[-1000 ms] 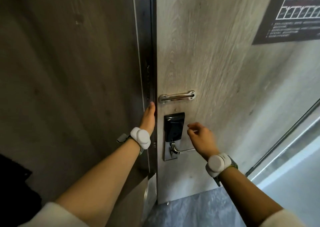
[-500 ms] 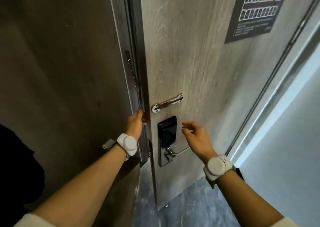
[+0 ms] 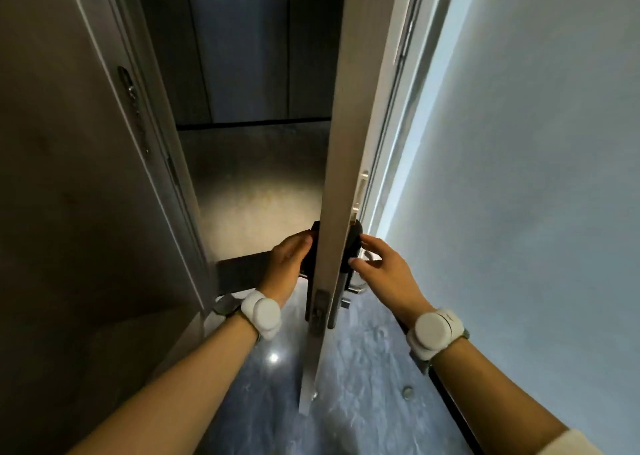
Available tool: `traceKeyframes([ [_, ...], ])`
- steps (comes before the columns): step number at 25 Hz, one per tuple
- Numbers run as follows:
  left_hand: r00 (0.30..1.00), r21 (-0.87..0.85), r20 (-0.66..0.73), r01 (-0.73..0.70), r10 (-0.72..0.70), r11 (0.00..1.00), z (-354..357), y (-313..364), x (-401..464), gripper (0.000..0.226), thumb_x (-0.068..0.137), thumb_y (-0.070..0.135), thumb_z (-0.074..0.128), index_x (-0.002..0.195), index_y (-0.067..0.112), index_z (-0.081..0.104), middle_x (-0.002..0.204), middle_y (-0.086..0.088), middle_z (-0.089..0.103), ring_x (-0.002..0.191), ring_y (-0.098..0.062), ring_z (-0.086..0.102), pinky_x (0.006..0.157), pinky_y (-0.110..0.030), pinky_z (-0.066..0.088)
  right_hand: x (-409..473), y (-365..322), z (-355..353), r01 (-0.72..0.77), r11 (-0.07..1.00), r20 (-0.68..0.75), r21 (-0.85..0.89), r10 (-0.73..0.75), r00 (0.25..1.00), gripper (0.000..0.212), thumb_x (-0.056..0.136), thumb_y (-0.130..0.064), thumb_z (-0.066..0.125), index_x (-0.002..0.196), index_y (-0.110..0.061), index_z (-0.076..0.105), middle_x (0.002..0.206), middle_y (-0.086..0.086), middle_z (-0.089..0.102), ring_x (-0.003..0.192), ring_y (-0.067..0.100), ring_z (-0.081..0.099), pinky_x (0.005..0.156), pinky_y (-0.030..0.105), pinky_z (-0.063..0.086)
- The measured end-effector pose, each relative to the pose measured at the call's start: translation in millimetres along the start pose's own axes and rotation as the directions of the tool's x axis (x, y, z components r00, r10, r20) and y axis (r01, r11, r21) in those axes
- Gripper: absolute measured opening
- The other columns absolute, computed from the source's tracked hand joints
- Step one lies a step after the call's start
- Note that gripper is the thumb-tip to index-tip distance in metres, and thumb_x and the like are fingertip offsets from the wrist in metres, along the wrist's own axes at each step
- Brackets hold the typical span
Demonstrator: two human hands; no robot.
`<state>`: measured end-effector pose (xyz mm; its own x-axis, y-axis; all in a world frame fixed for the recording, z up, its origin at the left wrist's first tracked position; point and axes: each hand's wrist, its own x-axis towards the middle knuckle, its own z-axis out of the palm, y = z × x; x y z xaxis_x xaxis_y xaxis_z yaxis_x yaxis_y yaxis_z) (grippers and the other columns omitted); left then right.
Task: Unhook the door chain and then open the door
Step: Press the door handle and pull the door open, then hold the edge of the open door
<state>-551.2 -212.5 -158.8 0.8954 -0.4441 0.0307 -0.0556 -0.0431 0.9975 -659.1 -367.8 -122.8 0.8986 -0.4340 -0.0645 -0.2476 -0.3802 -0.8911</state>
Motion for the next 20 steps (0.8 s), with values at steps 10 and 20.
traceKeyframes([
  [10,0.957,-0.063,0.238,0.184,-0.165,0.981,159.0,-3.4,-18.3,0.045,0.103,0.036,0.035,0.141,0.016,0.050,0.146,-0.012,0.055,0.133,-0.030,0.054,0.096,-0.034,0.045,-59.7,62.1,-120.1,-0.077,0.997,-0.282,-0.021,0.068,0.957,0.061,0.090,-0.043,0.073,0.142,-0.016,0.055,0.117,-0.012,0.058,0.104,0.012,0.057,0.093,0.025,0.047],
  [20,0.779,0.136,0.551,0.269,-0.299,0.953,291.2,12.5,-11.5,0.059,0.102,0.051,0.019,0.154,0.025,0.029,0.163,-0.005,0.032,0.147,-0.033,0.035,0.116,-0.053,0.031,-47.8,128.5,-246.4,-0.208,0.970,-0.541,-0.126,0.109,0.834,0.049,0.094,-0.055,0.059,0.107,-0.007,0.063,0.095,0.011,0.073,0.087,0.029,0.070,0.076,0.031,0.051],
])
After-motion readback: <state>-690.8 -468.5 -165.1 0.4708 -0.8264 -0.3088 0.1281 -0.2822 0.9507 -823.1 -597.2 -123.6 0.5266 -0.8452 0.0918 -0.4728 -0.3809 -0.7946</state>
